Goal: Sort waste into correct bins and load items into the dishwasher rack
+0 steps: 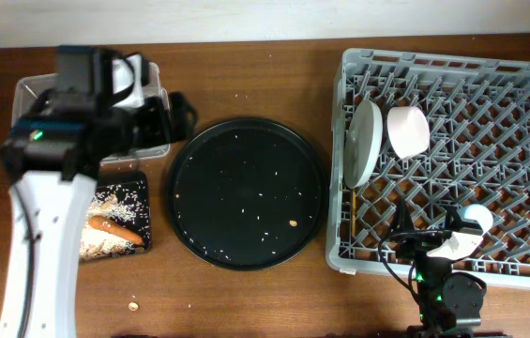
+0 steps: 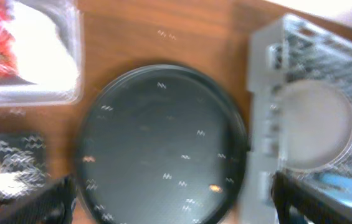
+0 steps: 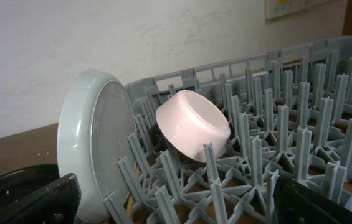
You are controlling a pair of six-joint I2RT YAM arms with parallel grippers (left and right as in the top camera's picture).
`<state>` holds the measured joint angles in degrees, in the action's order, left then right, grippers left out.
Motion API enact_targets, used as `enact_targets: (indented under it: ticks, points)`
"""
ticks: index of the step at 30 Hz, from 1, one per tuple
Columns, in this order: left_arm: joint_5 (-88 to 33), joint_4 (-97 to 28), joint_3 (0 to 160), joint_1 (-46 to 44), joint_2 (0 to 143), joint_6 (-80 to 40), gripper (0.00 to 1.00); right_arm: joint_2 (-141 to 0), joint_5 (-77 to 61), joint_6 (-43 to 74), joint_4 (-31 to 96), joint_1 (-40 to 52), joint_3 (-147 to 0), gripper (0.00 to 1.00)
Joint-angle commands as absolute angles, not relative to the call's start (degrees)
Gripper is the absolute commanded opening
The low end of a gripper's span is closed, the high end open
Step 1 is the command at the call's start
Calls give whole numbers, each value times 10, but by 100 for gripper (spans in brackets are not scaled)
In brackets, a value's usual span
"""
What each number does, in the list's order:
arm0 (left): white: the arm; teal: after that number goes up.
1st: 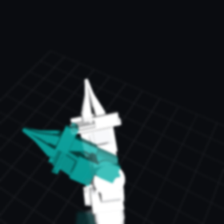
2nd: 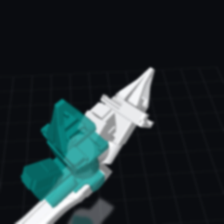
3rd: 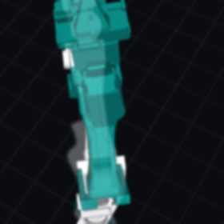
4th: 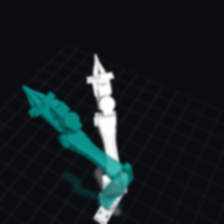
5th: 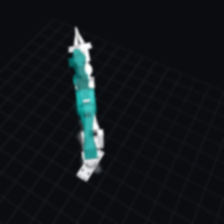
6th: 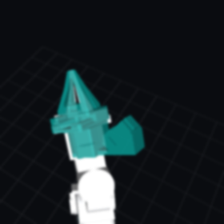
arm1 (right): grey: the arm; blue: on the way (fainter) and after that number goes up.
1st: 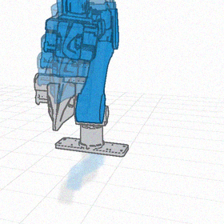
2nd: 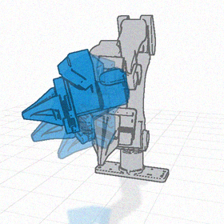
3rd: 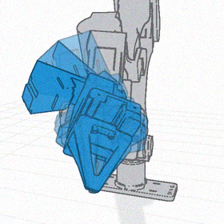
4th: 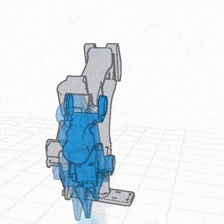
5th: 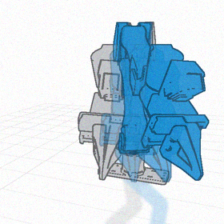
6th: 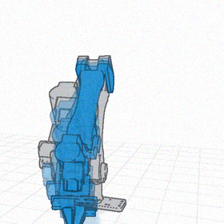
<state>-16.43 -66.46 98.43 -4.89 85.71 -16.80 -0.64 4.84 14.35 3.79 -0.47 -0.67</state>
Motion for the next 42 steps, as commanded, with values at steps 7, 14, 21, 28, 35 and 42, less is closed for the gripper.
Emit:
enact_targets:
  ticks: [7,14,21,28,35,42]
  points:
    - [-81,-858,1001,-46,757,-76,99,-3,51,142,41,-8,-3,98]
    - [-36,-617,851,-59,612,26,99,-3,51,141,41,-8,-3,98]
    - [-16,-233,399,-58,302,27,99,-3,51,142,41,-8,-3,98]
    - [-6,-50,115,-58,48,27,99,-3,51,141,41,-8,-3,98]
    - [1,-51,3,-59,3,27,99,-3,51,142,41,-8,-3,98]
    - [2,-48,5,-60,6,27,99,-3,51,142,41,-8,-3,98]
